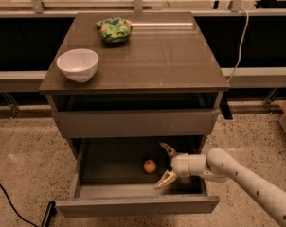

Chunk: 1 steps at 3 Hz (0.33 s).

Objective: Place orange into middle drawer

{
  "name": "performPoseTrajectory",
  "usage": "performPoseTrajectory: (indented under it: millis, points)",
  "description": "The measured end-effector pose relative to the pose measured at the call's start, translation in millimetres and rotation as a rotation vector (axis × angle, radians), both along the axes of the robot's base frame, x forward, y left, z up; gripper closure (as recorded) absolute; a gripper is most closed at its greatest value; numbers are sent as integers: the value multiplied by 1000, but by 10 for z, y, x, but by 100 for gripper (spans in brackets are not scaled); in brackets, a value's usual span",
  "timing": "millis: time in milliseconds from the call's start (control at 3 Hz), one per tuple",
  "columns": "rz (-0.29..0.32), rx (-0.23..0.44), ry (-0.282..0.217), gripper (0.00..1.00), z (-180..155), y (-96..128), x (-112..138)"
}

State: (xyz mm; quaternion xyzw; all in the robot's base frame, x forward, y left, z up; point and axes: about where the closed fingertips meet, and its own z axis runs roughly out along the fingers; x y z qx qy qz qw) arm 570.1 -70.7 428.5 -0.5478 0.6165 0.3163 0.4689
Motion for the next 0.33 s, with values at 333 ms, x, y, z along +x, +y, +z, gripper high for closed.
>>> performPoseTrajectory:
  millis: [333]
  points:
    - [-6,3,0,0,7,-27,-4]
